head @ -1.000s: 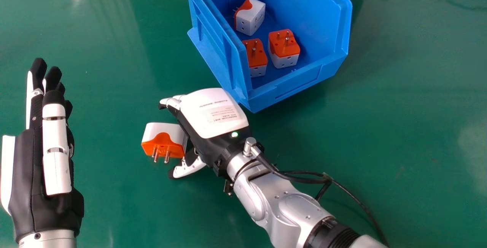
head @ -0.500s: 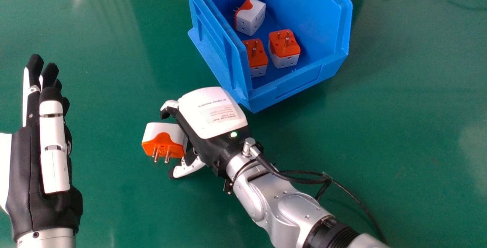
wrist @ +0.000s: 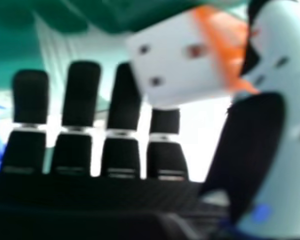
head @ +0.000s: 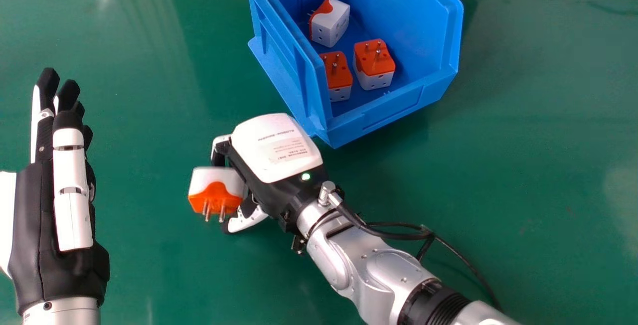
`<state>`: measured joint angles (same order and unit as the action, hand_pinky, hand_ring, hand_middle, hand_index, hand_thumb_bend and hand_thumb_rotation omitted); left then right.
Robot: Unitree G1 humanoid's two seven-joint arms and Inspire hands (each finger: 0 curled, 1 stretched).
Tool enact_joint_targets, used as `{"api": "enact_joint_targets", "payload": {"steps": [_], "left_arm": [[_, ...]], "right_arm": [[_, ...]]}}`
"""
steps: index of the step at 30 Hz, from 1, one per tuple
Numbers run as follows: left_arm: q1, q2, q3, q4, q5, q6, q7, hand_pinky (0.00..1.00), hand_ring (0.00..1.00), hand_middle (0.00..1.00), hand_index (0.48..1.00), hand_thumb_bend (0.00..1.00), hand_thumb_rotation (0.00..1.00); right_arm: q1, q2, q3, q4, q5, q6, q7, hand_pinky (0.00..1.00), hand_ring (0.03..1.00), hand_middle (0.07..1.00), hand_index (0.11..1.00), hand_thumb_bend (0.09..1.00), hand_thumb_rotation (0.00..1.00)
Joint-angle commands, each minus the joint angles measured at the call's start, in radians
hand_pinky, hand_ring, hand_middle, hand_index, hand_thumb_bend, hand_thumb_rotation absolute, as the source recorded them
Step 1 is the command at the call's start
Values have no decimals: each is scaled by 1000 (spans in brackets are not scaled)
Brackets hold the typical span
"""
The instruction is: Pick all objects and put in blue box
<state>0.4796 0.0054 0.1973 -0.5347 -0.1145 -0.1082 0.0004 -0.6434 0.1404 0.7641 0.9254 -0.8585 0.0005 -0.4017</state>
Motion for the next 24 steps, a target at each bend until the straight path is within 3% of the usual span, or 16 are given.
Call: {"api": "enact_joint_targets", "payload": {"steps": [1,6,14,19,24], "left_arm": [[6,-3,-6,-37,17,0,4,1000,994,984,991,209,1000],[5,-2,-10,-46,22,8,9,1000,998,993,997,205,1000],[6,-3,-10,-50,19,13,9,1000,1000,998,999,224,1000],[4,-3,-10,-47,23,12,11,1000,1000,999,1000,223,1000],[5,-2,-8,-38,17,8,7,1000,1000,1000,1000,225,1000]], "right_arm": [[-51,43,-15,25,23,-11,31,248,300,363,498,535,144],[-51,34,-23,30,43,-51,38,145,197,278,486,510,128],[-51,35,-21,23,41,-28,58,159,219,396,485,514,51],[-52,35,-22,16,44,-17,77,159,221,433,485,516,26],[-50,34,-17,20,39,-23,59,159,225,440,493,516,13]]}}
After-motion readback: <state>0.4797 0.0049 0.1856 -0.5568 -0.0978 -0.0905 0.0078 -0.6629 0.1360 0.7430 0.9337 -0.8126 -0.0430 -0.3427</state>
